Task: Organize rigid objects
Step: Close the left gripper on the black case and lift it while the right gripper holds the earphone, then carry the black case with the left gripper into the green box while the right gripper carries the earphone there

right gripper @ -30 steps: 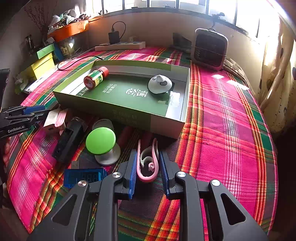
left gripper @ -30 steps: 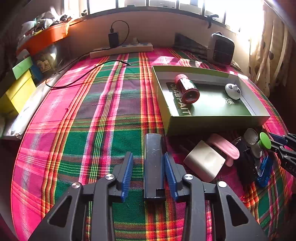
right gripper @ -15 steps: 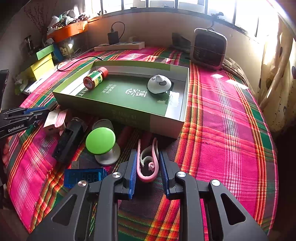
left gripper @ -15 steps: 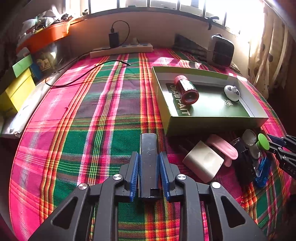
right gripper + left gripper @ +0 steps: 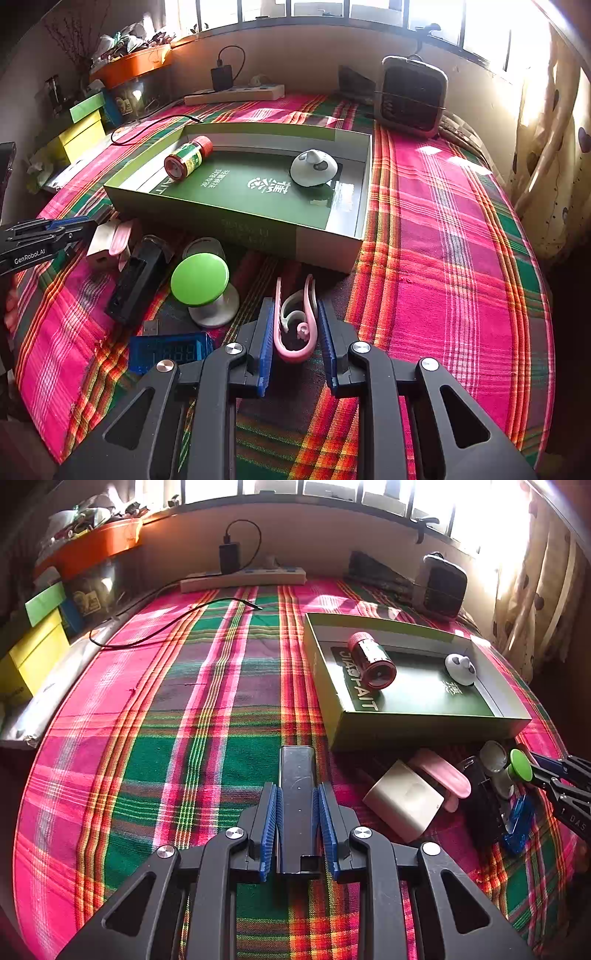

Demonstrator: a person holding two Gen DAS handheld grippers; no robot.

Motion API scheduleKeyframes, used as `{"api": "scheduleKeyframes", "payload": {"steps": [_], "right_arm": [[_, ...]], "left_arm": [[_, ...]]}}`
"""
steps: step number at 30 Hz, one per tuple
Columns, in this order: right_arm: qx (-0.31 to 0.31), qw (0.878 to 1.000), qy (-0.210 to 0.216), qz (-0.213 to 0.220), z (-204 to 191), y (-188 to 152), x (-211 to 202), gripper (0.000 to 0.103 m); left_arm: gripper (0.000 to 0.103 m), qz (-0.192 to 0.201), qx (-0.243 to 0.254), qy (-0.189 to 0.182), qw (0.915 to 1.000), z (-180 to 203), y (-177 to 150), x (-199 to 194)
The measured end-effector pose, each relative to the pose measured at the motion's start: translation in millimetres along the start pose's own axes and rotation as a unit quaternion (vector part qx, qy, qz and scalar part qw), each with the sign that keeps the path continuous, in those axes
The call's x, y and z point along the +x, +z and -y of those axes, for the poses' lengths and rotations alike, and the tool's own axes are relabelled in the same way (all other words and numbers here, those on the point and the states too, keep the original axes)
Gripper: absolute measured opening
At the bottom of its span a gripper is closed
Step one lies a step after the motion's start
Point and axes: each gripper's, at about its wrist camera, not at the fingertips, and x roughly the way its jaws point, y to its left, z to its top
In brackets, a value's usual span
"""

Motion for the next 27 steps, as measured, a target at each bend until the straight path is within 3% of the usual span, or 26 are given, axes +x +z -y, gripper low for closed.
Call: {"api": "scheduleKeyframes", "payload": {"steps": [13, 27], "right_arm": [[0.002, 1.0, 0.004, 0.015, -3.6, 1.4, -12.6, 0.024], [0.006, 0.999, -0.001, 0.05, 1.2, 33.1, -35.6, 0.024]], "left_arm": [[0.022, 0.019, 0.011, -0.003, 0.9998, 4.0, 2.1, -22.8], [0.022, 0.047, 0.032, -0.038, 0.9976, 26.4, 37.2, -45.3]]}}
